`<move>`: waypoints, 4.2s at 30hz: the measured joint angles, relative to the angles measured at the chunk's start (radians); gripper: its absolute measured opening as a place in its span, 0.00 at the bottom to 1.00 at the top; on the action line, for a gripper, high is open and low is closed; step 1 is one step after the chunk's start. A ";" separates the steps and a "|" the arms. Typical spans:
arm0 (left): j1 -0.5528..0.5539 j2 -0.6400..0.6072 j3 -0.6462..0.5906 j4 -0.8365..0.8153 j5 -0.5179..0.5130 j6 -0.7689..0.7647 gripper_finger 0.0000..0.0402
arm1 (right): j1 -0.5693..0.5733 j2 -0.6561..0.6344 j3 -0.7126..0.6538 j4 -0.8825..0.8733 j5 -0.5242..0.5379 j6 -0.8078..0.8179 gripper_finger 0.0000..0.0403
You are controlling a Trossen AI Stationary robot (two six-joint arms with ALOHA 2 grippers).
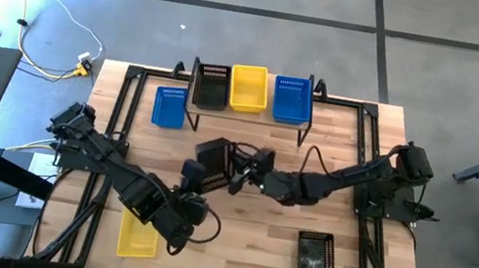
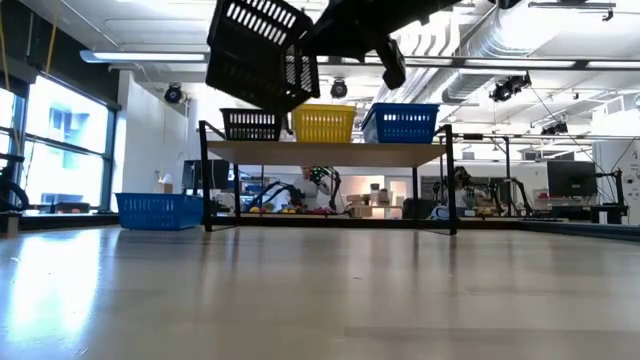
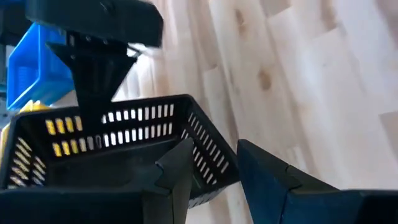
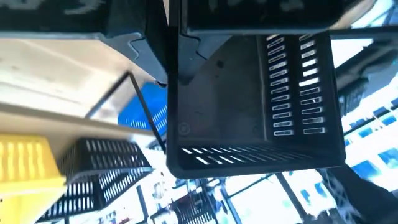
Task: Stack baskets on shelf by color
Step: Stack the center black bin on top of the black bin on the shelf
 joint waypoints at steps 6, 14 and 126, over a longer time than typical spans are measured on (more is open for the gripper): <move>0.024 0.013 0.001 -0.054 -0.005 -0.013 0.29 | -0.022 0.000 0.000 0.096 0.000 -0.042 0.00; 0.019 0.068 0.001 -0.149 -0.066 -0.055 0.29 | -0.051 -0.001 0.001 0.157 -0.001 -0.039 0.00; 0.572 -0.368 0.001 0.009 0.271 0.291 0.00 | -0.012 -0.342 0.113 -0.476 -0.287 -0.382 0.32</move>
